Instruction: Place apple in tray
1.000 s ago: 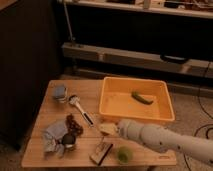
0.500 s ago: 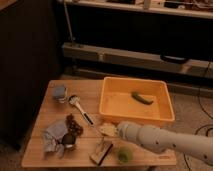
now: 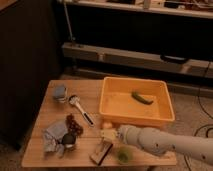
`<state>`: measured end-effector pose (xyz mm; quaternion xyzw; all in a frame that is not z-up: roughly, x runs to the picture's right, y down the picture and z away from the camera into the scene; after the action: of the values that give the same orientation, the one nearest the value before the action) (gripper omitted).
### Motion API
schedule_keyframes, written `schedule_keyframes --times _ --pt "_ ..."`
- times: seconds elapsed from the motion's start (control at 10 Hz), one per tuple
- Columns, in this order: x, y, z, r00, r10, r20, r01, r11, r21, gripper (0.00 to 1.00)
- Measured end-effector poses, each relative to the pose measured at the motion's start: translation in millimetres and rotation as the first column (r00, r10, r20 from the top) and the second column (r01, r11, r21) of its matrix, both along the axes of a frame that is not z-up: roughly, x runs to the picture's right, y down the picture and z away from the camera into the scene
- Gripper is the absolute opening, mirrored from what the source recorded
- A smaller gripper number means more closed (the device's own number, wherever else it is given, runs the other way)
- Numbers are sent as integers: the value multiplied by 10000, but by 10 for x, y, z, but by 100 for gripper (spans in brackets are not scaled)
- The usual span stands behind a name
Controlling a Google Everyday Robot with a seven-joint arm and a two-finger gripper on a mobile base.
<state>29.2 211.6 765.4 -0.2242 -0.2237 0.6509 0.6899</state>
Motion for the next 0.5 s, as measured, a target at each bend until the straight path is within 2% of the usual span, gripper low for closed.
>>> schedule_keyframes --times 0.2,0.5 --pt "2 42 55 9999 -109 74 109 9999 -9 80" --pt "-32 -2 146 9994 -309 139 307 9995 124 80"
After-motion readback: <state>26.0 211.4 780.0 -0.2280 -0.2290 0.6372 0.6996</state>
